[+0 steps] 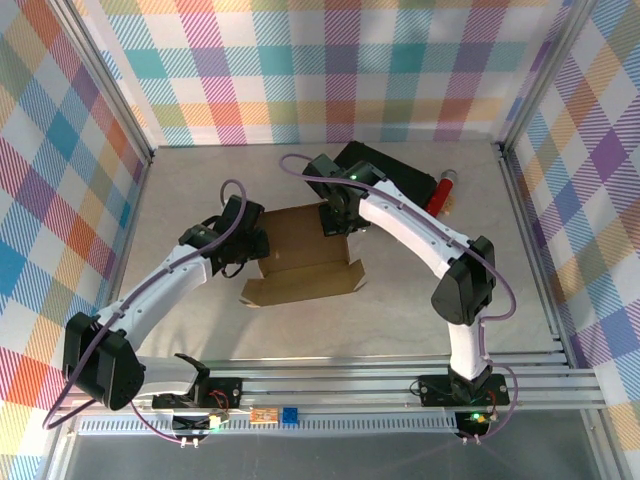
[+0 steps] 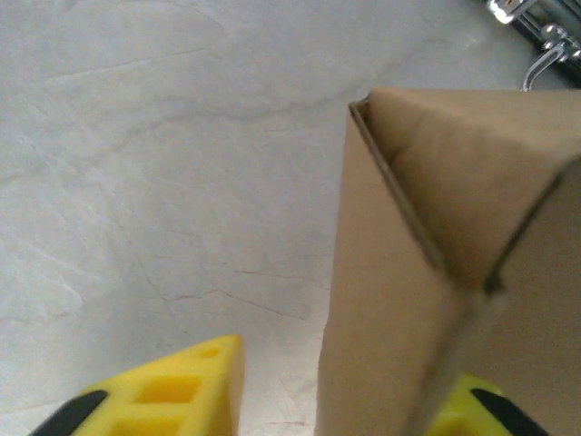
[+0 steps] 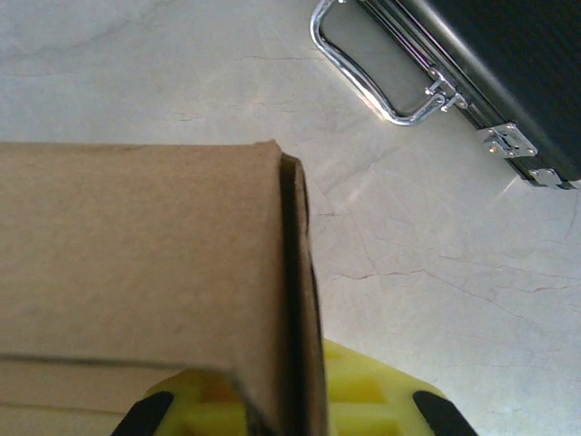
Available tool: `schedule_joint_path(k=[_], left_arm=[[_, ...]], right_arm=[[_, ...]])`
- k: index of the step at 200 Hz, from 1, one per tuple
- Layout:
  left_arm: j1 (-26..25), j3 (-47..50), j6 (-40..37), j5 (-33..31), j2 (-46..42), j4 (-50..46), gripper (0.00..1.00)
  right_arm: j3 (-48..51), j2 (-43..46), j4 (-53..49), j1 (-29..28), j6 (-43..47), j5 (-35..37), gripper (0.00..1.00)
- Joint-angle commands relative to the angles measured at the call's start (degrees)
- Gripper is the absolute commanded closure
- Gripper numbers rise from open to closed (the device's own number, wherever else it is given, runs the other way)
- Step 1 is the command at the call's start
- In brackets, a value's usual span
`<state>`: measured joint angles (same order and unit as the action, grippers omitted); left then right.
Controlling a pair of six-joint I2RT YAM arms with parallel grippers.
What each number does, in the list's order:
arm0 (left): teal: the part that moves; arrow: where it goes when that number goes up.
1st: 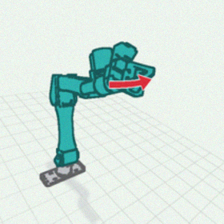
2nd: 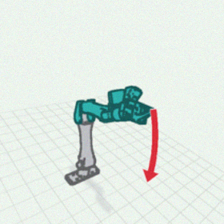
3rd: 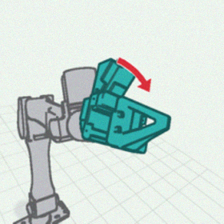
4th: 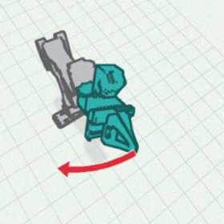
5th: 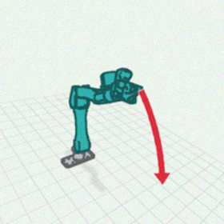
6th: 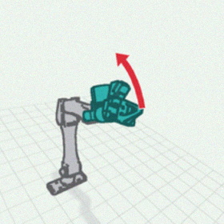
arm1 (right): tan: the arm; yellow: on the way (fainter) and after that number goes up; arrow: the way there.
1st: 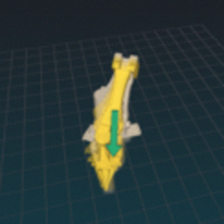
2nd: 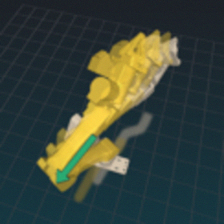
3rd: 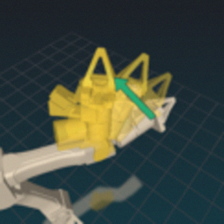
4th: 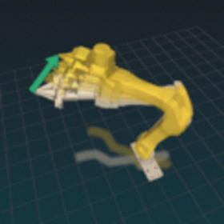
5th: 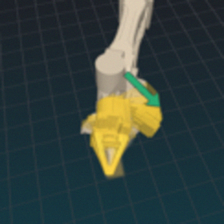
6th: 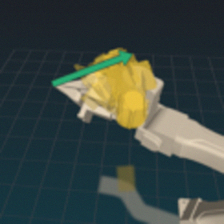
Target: Fold the paper box
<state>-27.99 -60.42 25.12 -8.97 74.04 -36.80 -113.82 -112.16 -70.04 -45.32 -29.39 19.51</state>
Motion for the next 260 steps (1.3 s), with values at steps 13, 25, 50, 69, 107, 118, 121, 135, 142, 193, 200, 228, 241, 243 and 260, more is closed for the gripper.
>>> schedule_joint_path(k=[13, 25, 50, 69, 107, 118, 121, 135, 142, 193, 200, 228, 241, 243, 260], left_arm=[[-0.7, -1.5, 0.3, 6.4, -0.4, -0.4, 1.0], [-0.7, -2.4, 0.5, 6.7, 0.5, -2.4, 1.0], [-0.6, -2.4, 0.8, 5.4, 0.1, -3.9, 1.0], [-0.6, -2.2, 1.2, 3.2, -1.0, -4.7, 1.0], [-2.6, -6.1, 1.3, -6.4, -0.6, -11.9, 0.57], [-2.6, -5.7, 1.7, -6.2, -2.0, -11.0, 0.45], [-2.6, -5.7, 1.9, -5.9, -2.4, -11.0, 0.43], [-2.7, -5.9, 2.6, -4.0, -3.4, -10.2, 0.42], [-2.8, -5.9, 2.8, -2.3, -3.8, -9.5, 0.44], [-3.2, -3.0, 1.2, 15.3, -4.3, -0.8, 0.57], [-3.2, -3.9, 1.4, 14.5, -3.7, -2.7, 0.59], [-3.2, -7.2, 3.0, 5.3, -3.4, -11.7, 0.49], [-3.2, -7.0, 2.8, 2.8, -4.1, -12.6, 0.46], [-3.2, -7.0, 2.8, 2.3, -4.2, -12.8, 0.45], [-2.8, -6.0, 2.4, 1.5, -4.0, -13.2, 0.4]], right_arm=[[-1.2, -1.0, -0.5, 0.5, -0.6, 0.8, 1.0], [-1.3, -1.2, -0.4, 0.6, -0.4, 0.8, 1.0], [-1.5, -1.3, -0.1, 0.8, -0.3, 1.1, 1.0], [-1.3, -1.1, -0.1, 0.8, -0.7, 1.8, 1.0], [-1.0, -0.1, -0.2, 0.5, -1.5, 4.0, 1.0], [-1.5, -0.5, -1.1, 0.3, -2.0, 4.9, 1.0], [-1.5, -0.7, -1.3, 0.2, -2.1, 5.2, 1.0], [-1.2, -1.0, -1.6, 0.1, -2.8, 5.7, 1.0], [-1.0, -1.1, -1.4, 0.1, -3.0, 5.9, 1.0], [-5.2, -4.5, -4.2, 0.1, -3.7, 7.2, 1.0], [-5.7, -5.1, -4.9, 0.0, -3.7, 7.7, 1.0], [-3.6, -3.9, -2.8, 0.0, -3.6, 7.7, 1.0], [-3.0, -3.3, -2.0, 0.0, -3.2, 7.1, 1.0], [-2.9, -3.2, -1.9, 0.0, -3.1, 7.0, 1.0], [-2.2, -2.5, -1.0, 0.0, -2.4, 5.9, 1.0]])
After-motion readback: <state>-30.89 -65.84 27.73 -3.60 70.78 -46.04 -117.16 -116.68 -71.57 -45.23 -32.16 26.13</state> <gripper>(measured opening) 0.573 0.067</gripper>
